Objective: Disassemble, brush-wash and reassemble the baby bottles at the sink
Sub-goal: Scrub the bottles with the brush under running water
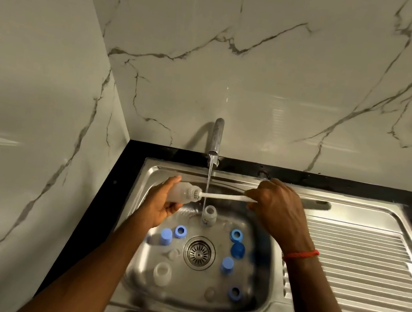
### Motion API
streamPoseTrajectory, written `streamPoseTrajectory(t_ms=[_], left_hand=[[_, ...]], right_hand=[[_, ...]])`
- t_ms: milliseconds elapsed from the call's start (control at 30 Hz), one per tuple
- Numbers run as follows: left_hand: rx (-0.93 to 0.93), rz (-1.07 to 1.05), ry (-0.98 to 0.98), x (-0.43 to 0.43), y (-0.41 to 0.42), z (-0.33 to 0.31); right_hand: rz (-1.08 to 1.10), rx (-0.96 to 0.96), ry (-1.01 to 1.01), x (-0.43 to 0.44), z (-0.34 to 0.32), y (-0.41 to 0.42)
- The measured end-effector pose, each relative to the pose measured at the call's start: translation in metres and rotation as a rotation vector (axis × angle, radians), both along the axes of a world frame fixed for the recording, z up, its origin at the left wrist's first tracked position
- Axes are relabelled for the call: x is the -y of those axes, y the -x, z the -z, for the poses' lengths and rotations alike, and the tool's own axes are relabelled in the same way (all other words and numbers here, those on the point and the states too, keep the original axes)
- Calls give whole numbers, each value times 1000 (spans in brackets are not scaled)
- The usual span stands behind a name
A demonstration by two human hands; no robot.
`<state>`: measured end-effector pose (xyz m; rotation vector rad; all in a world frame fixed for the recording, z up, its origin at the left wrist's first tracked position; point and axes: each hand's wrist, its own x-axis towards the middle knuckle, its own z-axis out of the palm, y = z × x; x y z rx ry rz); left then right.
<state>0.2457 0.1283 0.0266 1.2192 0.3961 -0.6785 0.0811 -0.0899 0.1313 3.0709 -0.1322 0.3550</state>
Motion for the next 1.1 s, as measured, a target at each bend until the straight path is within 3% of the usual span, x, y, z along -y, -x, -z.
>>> streamPoseTrajectory(t_ms=[100,267,400,633,933,1100], left_hand=[[64,62,-22,0,6,-10],[168,-63,-41,1,9,-29],[232,-90,-78,-6,12,-32],[142,-99,-130,-19,8,-27],[189,-111,-158,-27,9,-29],[274,-80,-179,-21,14,-30]], right_hand=[[-66,62,-16,-11,6,-2],[25,-225,-241,-27,18,5],[-12,-223,-391,-14,19,22],[141,336,-14,2,9,38],[-2,287,127,-22,21,36],[81,195,90,-33,25,33]])
